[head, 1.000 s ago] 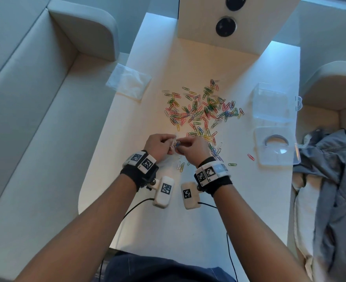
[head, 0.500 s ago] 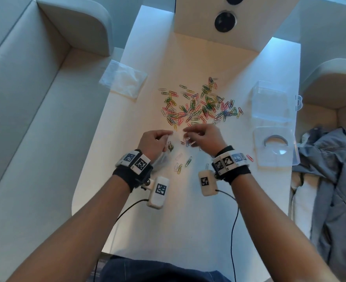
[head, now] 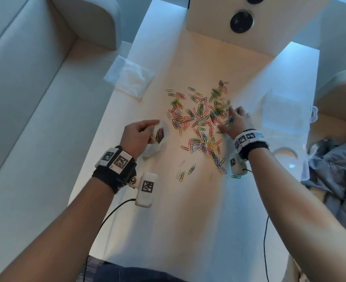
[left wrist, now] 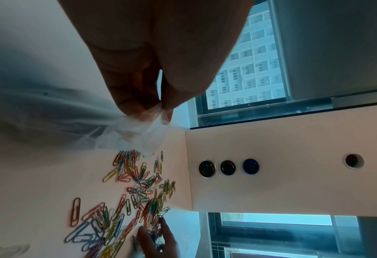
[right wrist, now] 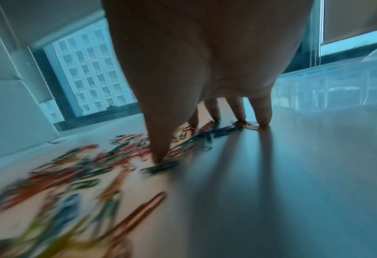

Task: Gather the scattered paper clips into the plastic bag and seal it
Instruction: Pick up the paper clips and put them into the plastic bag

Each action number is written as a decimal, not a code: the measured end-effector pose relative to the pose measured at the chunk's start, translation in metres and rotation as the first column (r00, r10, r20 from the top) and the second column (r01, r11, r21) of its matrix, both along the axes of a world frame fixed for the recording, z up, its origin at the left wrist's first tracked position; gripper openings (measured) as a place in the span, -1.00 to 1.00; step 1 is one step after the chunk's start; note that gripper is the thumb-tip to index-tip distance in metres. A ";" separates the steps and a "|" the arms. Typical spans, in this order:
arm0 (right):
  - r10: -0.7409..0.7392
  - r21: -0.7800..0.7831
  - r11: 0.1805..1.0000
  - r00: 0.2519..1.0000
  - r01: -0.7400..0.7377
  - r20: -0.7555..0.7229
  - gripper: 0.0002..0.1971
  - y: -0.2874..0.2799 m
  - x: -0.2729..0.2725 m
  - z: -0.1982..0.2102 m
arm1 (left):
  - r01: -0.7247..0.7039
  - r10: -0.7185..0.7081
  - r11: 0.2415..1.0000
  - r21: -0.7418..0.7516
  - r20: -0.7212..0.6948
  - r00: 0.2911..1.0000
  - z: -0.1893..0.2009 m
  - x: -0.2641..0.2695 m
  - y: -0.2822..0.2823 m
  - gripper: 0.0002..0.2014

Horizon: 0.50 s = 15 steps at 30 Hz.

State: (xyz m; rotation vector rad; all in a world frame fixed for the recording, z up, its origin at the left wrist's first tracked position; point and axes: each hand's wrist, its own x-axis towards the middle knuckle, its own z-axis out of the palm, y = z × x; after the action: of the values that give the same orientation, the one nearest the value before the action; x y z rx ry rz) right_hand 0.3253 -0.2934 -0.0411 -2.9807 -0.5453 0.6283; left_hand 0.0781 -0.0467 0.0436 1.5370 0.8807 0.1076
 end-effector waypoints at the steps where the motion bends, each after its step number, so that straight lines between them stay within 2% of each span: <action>1: 0.002 0.039 0.999 0.999 -0.003 0.040 -0.32 0.002 -0.005 -0.001 | -0.002 0.002 1.000 -0.011 -0.002 1.000 -0.003 0.001 -0.001 -0.75; 4: -0.010 0.183 0.983 0.986 -0.021 0.168 -0.78 0.005 -0.021 0.003 | 0.022 -0.022 0.999 -0.033 -0.008 1.000 -0.009 0.003 -0.007 -0.76; 6: 0.016 0.190 0.980 0.978 -0.056 0.209 -0.78 0.004 -0.029 0.007 | 0.042 -0.043 0.998 -0.041 -0.009 0.999 -0.010 0.003 -0.011 -0.76; 8: 0.021 0.214 0.975 0.982 -0.062 0.189 -0.78 0.002 -0.033 0.012 | 0.053 -0.053 0.998 -0.045 -0.012 0.999 -0.011 0.004 -0.016 -0.76; 10: -0.067 0.289 0.957 0.991 0.030 0.117 -0.82 -0.003 -0.033 0.015 | 0.058 -0.059 0.997 -0.043 -0.020 0.998 -0.012 0.004 -0.021 -0.76; 11: -0.170 0.354 0.925 0.984 0.140 0.055 -0.85 -0.005 -0.033 0.017 | 0.063 -0.065 0.997 -0.040 -0.028 0.998 -0.013 0.004 -0.024 -0.76; 12: -0.296 0.430 0.857 0.954 0.282 -0.035 -0.87 -0.009 -0.033 0.020 | 0.072 -0.073 0.997 -0.042 -0.036 0.997 -0.013 0.004 -0.026 -0.76; 13: -0.417 0.508 0.741 0.894 0.440 -0.166 -0.86 -0.013 -0.036 0.024 | 0.080 -0.082 0.996 -0.051 -0.046 0.996 -0.015 0.004 -0.029 -0.76; 14: -0.491 0.566 0.575 0.802 0.591 -0.339 -0.84 -0.017 -0.043 0.029 | 0.086 -0.090 0.994 -0.070 -0.046 0.995 -0.016 0.004 -0.032 -0.76; 15: -0.488 0.579 0.383 0.690 0.720 -0.535 -0.82 -0.018 -0.052 0.037 | 0.094 -0.098 0.992 -0.089 -0.043 0.994 -0.017 0.004 -0.034 -0.75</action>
State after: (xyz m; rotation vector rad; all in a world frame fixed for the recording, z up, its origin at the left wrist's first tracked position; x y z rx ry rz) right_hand 0.2732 -0.3118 -0.0046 -1.9573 0.3095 0.5249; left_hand 0.0822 -0.0811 0.0265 1.5027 0.8365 -0.0365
